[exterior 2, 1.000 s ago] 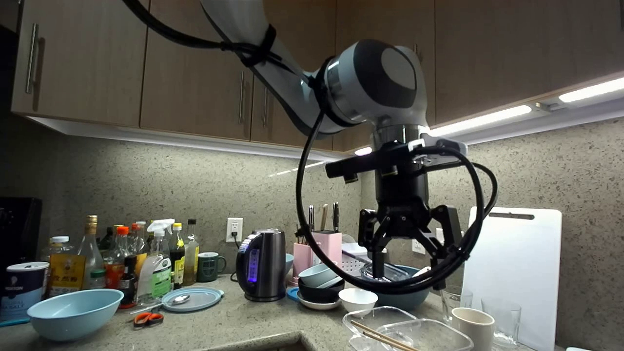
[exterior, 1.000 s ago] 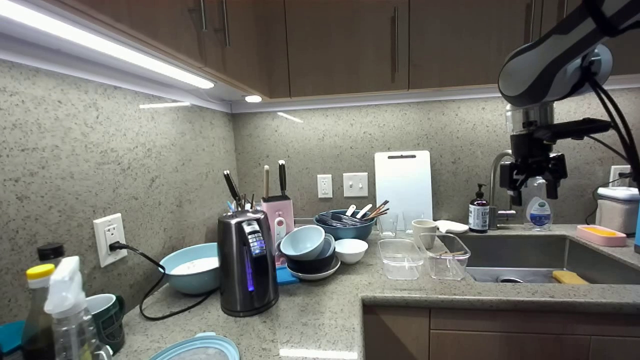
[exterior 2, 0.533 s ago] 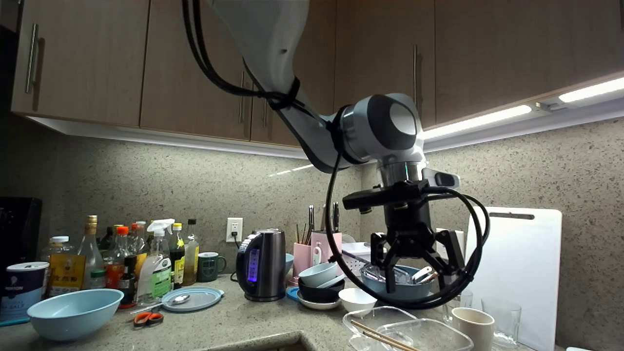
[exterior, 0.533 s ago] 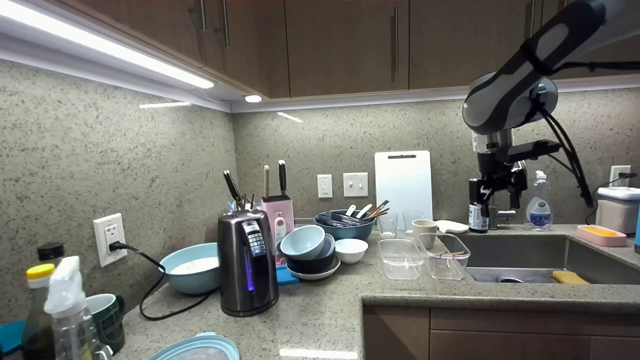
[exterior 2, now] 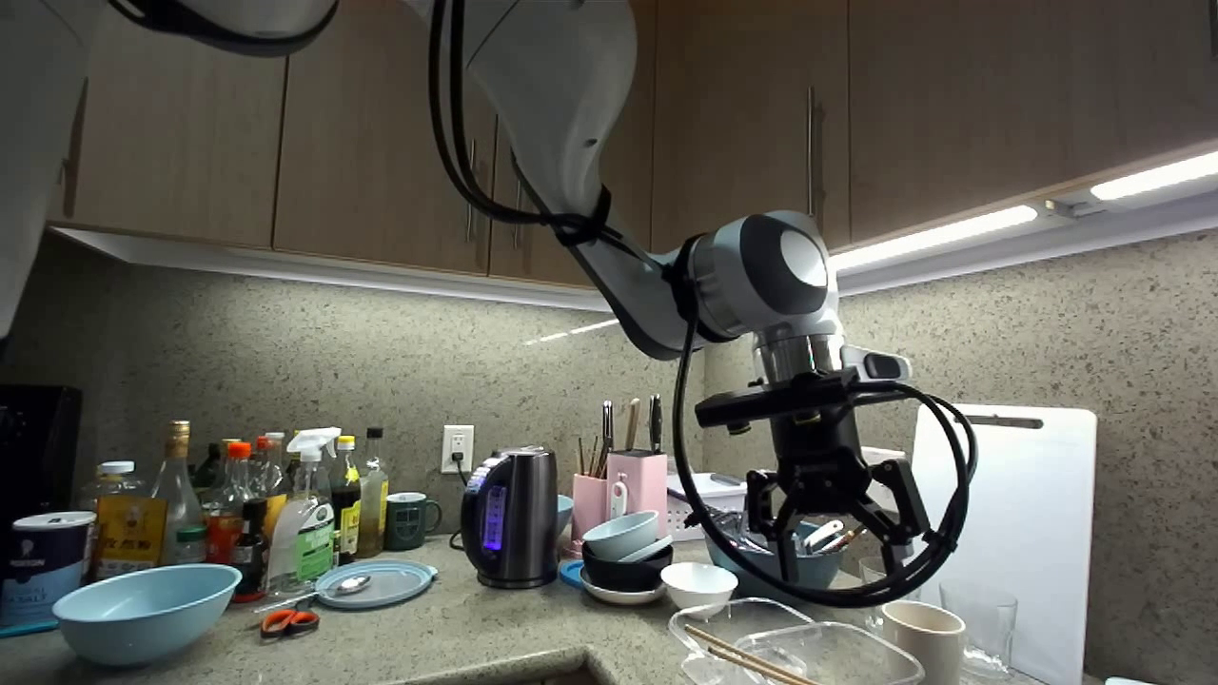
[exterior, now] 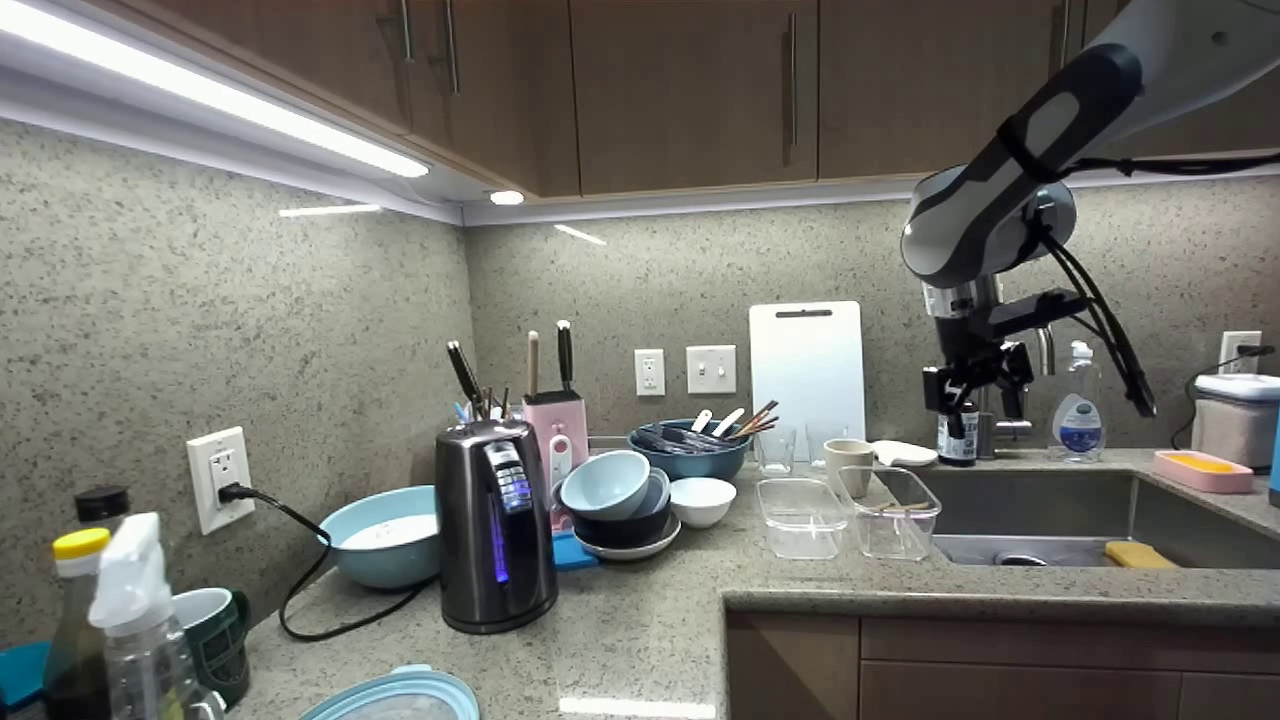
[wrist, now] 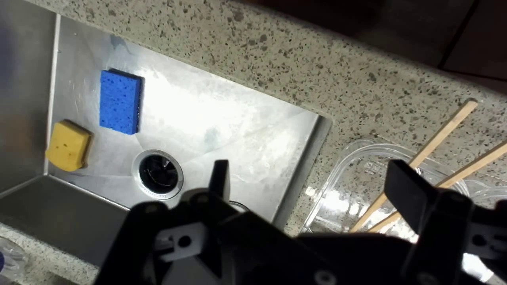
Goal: Take the chopsticks out of the clear bowl on the right and put them in the sink
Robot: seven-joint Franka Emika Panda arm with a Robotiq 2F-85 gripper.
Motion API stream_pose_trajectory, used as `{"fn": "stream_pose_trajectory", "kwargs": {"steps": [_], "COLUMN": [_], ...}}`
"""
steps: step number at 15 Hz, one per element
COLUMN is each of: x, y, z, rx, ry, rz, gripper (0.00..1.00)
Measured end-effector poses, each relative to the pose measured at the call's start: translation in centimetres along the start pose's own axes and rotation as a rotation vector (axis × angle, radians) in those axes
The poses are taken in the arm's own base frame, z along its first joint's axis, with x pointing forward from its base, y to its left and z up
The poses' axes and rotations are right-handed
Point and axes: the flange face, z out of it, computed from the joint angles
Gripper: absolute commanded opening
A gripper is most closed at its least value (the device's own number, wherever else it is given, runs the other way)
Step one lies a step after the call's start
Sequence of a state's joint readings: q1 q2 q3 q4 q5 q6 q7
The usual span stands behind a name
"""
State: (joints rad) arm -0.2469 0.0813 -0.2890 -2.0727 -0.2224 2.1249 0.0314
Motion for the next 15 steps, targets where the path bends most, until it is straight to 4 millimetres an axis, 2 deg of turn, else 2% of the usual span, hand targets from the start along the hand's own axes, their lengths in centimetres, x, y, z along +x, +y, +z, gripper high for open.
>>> {"fn": "stream_pose_trajectory", "kwargs": {"steps": [3,6,12,15], "x": [0.1,1.5,5.9,6.2], "y": [-0.5,-2.4,-8.5,-10.9], "z": [0.0,0.2,2.2,2.9], "rx": [0.013,0.026,-0.021,-0.079], "ry": [0.001,0.023,0.030,0.030], "rz": [0.001,-0.009,-0.108,-0.131], "gripper": [1.00,1.00,1.00,1.00]}}
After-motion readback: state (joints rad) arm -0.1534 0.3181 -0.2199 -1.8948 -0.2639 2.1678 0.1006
